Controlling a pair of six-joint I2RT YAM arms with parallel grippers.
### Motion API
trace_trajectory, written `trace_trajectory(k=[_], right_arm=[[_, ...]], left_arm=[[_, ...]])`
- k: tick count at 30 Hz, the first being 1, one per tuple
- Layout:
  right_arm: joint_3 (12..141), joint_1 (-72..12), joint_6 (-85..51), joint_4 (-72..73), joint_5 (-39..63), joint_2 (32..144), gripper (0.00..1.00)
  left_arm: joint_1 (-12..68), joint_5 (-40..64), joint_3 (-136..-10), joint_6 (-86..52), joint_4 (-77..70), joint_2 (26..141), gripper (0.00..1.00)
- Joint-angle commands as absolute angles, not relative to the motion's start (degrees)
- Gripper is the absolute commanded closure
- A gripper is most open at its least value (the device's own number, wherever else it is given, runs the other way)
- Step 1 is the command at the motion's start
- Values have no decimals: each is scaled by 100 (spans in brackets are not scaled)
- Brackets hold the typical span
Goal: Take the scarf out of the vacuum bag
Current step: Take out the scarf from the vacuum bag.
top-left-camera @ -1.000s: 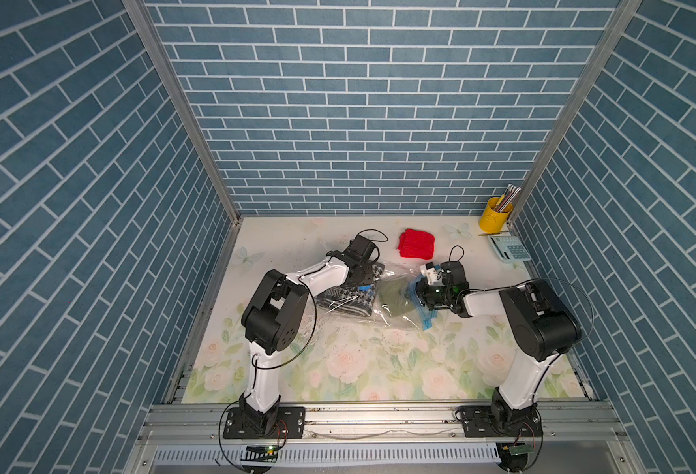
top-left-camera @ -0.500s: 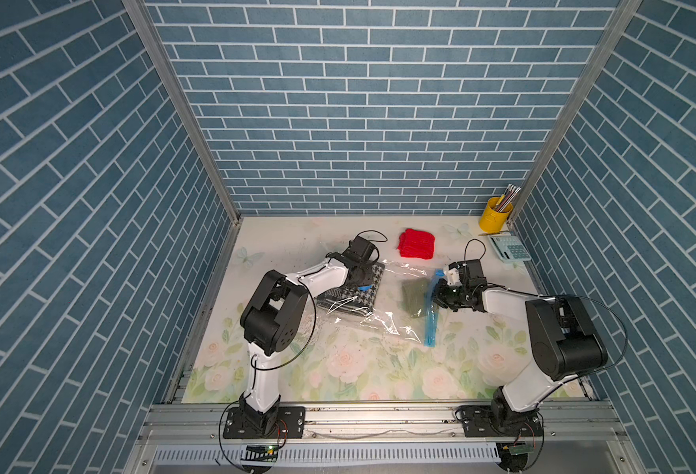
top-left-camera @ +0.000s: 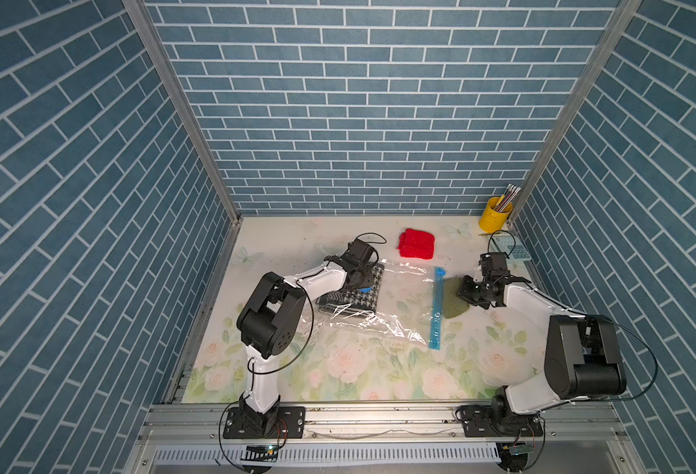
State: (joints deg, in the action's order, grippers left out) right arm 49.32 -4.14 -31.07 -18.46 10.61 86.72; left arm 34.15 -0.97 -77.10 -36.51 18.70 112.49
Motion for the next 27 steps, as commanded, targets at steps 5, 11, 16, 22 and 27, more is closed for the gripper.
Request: trace_trajectory(k=[5,11,16,22,27], right_arm=[[5052,-193,-2830,-2257,466,8420,100],[5015,-243,-2944,-1547,1096,8969,100],[5257,-683,-2917,-1280,1648,9536,100],[5340,-748,-2962,-1418,1224,9518,100],[5407,-278,-2889,-1604,783,9415,100]], left_arm=[[3402,-113,-7525,-3566,2244,11204,67],[3377,-59,-7276,-3626,2136,11001,66],[3345,-86,-7199,-3651,2152,10883,67],[3212,-221,-7171,-3658,2227,10708,67],[3072,-263,-7178,-3639,2248,10640,67]])
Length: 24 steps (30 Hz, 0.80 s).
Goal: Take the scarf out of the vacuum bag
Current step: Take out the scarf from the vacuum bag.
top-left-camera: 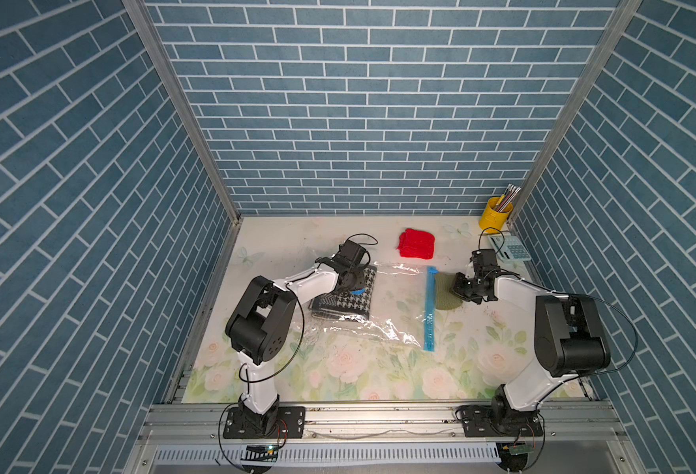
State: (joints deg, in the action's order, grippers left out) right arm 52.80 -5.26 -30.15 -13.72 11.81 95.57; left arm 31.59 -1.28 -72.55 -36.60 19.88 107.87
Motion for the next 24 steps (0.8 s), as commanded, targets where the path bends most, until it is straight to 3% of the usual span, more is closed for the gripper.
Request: trace_trajectory(k=[1,7,24], right_arm=[[5427,-205,-2859,-1618,727,9418,100],[5808,146,-2761,-1603,685,9619,100],[7999,187,-2750,-1355,1809,11664,100]], left_arm=[[3062,-272,-7204,-3631,2258,10634,67],[2996,-275,-7292,-3605,2285,10642,66],[2989,-132,-7339,-3621,2215,10740,66]])
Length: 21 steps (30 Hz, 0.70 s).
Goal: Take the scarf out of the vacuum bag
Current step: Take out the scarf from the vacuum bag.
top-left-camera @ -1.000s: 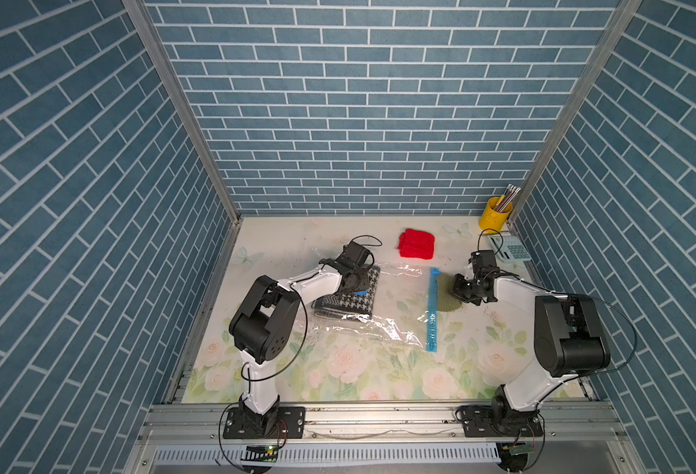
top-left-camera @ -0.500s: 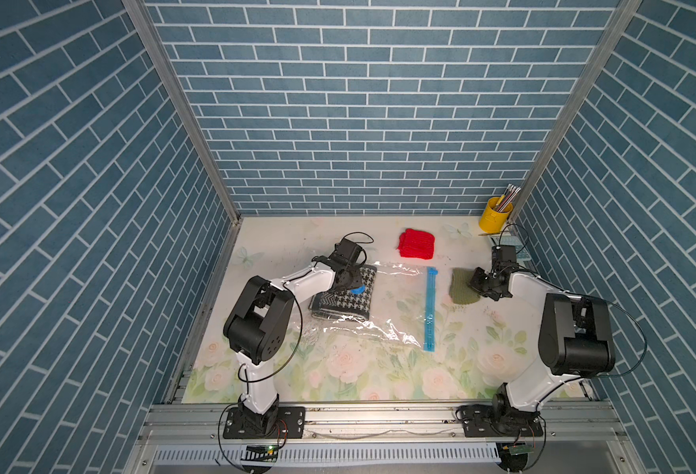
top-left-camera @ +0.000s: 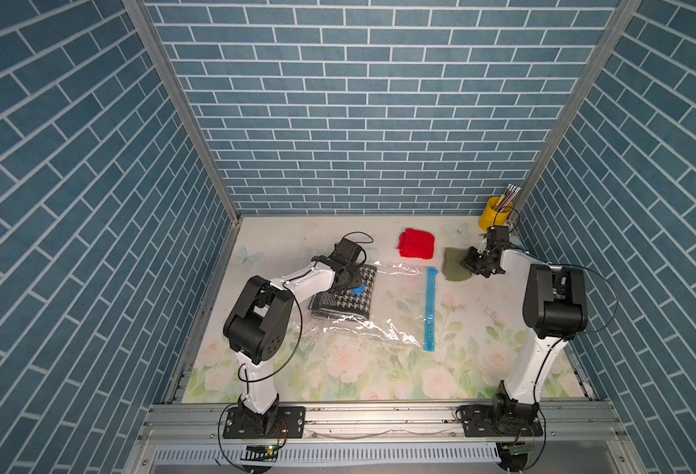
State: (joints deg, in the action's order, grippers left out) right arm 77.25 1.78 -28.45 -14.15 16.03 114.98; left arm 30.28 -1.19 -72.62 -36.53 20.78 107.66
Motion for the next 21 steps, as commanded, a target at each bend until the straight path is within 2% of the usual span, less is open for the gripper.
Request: trace_trajectory(k=[1,4,5,7,11,14,18,21], right_arm=[[8180,198,-2728,-1394,1926,11762,100],[8514,193,-2695,-1486,2048,11900,98],[8567,194,-2682,-1532,2035,11890,90],[8616,193,-2641,-1620,1918,11834,80],[8483,193,-2610,-1722,1591,11535,45],[8165,177,-2600,-1599,1444,11069,27],[7436,167,-2636,-1156,1462,10185,16],[6984,137,-2628,-1048,1469,9538,12]], left_arm=[[2988,-132,-7339,-3630,2215,10740,66],[2990,-107,-7351,-3624,2215,10749,66],[2989,-112,-7356,-3622,2209,10749,66],[2988,-123,-7354,-3624,2210,10736,66],[2992,-139,-7404,-3622,2228,10703,64],[2988,-149,-7435,-3613,2233,10687,63],[2993,-158,-7497,-3577,2241,10688,58],[2988,-172,-7506,-3560,2242,10635,56]])
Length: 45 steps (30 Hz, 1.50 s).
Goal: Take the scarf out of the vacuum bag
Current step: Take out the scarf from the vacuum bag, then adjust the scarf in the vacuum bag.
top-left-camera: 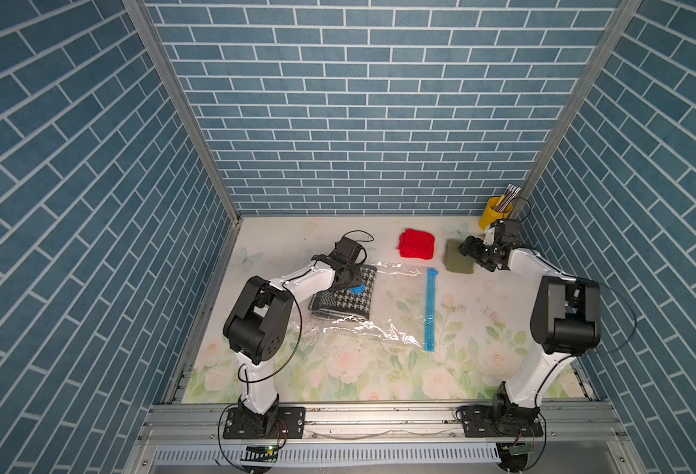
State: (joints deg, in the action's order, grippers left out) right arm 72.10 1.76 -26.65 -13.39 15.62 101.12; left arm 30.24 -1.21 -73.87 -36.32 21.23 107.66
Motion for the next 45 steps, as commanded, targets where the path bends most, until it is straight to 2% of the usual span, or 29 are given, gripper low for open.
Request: trace_trajectory(k=[1,4,6,7,9,11,13,18,21,31,45], right_arm=[[6829,124,-2615,-1033,1460,9292,11],[6425,-75,-2496,-1086,1494,8709,10],[6113,-299,-2383,-1155,1528,8439,17],[5902,-418,-2314,-1172,1636,8334,24],[5516,-568,-2277,-1248,1832,8218,48],[5031,-671,-2297,-1214,2030,8072,81],[4560,-744,-2344,-1090,2110,7876,100],[3752,-771,-2460,-778,2312,7568,100],[3468,-778,-2551,-463,2523,7640,100],[3165,-844,-2872,529,3194,8306,100],[3321,-1043,-3190,1176,3911,8952,100]], left_arm=[[2989,-179,-7510,-3561,2246,10605,56],[2988,-180,-7423,-3558,2097,10416,54],[2990,-300,-7357,-3558,2022,10241,53],[2984,-409,-7360,-3546,2038,10168,53],[2980,-651,-7408,-3507,2123,10058,51],[2941,-879,-7537,-3466,2312,10057,50],[2870,-941,-7660,-3446,2490,10148,51],[2703,-949,-7840,-3430,2651,10440,64],[2649,-966,-7918,-3460,2698,10617,68],[2554,-555,-7838,-3602,2652,11074,68],[2557,-658,-7126,-3656,2539,10667,66]])
